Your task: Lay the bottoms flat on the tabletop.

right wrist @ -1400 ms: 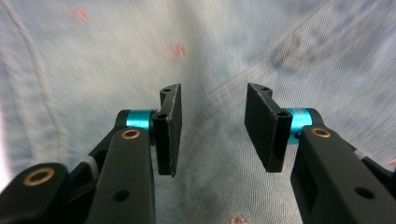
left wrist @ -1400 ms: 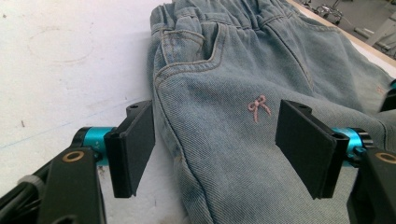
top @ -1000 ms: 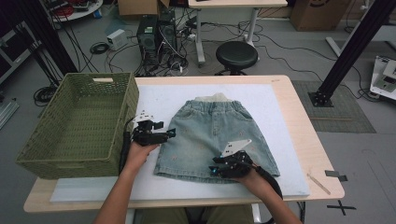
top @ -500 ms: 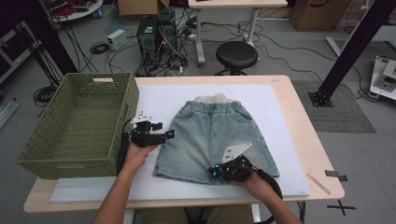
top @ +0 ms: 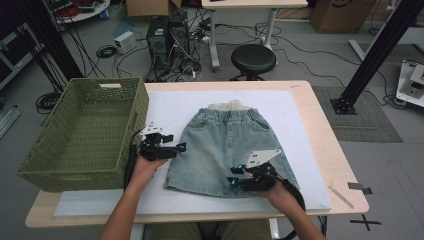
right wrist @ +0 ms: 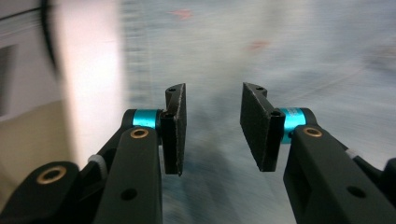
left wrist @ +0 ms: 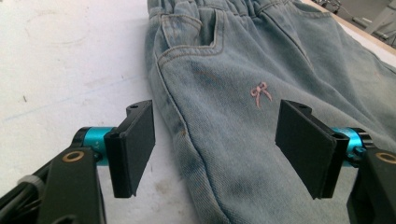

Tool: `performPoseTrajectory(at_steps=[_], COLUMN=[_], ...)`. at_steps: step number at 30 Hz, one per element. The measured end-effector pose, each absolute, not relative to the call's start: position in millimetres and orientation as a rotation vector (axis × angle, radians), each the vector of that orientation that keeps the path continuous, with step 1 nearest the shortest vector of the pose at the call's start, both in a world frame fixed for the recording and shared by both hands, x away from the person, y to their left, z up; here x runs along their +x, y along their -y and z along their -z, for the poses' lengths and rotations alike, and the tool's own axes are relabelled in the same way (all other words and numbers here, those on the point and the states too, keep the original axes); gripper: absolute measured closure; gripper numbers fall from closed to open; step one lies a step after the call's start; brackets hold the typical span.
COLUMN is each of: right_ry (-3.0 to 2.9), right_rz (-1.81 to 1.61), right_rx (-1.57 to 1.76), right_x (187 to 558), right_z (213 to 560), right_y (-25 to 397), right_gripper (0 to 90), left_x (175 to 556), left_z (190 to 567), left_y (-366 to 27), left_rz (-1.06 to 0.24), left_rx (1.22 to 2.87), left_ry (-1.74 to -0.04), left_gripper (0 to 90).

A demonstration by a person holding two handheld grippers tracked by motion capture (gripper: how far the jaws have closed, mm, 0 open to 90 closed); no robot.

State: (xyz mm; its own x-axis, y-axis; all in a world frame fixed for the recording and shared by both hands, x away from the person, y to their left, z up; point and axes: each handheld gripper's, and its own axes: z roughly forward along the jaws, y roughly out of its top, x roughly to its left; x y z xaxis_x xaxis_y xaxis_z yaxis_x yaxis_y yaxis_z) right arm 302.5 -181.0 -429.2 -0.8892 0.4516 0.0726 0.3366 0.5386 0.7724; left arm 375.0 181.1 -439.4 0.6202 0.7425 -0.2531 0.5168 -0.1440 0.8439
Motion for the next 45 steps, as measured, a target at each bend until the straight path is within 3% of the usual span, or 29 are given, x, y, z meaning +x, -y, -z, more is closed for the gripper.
performPoseTrajectory(at_steps=[8,15,19,25,27,29,33,36,40,45], right_ry=[-2.4,-2.371,-2.405,-2.461,-2.466,-2.397,-2.286,-2.265,-2.257,-2.283], right_rz=[-0.959,-0.828,-0.831,-0.866,-0.877,-1.011,-1.096,-1.09,-1.046,-0.937], right_rx=[0.962,1.107,1.054,1.07,1.078,1.103,1.041,0.978,1.037,1.056], right_x=[310,295,282,271,274,281,311,337,378,410], right_z=[434,440,441,440,437,432,422,419,424,435], right_y=[247,294,304,317,317,315,295,274,246,222], right_gripper=[69.7,77.0,89.4,90.0,70.8,65.2,45.7,38.7,39.0,58.0], left_x=[371,367,364,362,361,361,360,363,366,369], left_z=[444,447,447,449,449,448,443,440,440,442], left_y=[-181,-180,-178,-177,-176,-175,-176,-175,-168,-165], left_rz=[-0.258,-0.266,-0.274,-0.29,-0.296,-0.309,-0.355,-0.362,-0.366,-0.366], left_rx=[1.844,1.863,1.884,1.888,1.877,1.87,1.847,1.839,1.848,1.844], left_ry=[-1.045,-1.055,-1.058,-1.056,-1.05,-1.044,-1.015,-0.985,-0.966,-0.979], left_gripper=[32.8,35.1,37.1,37.8,37.8,37.8,38.7,44.4,49.1,52.0])
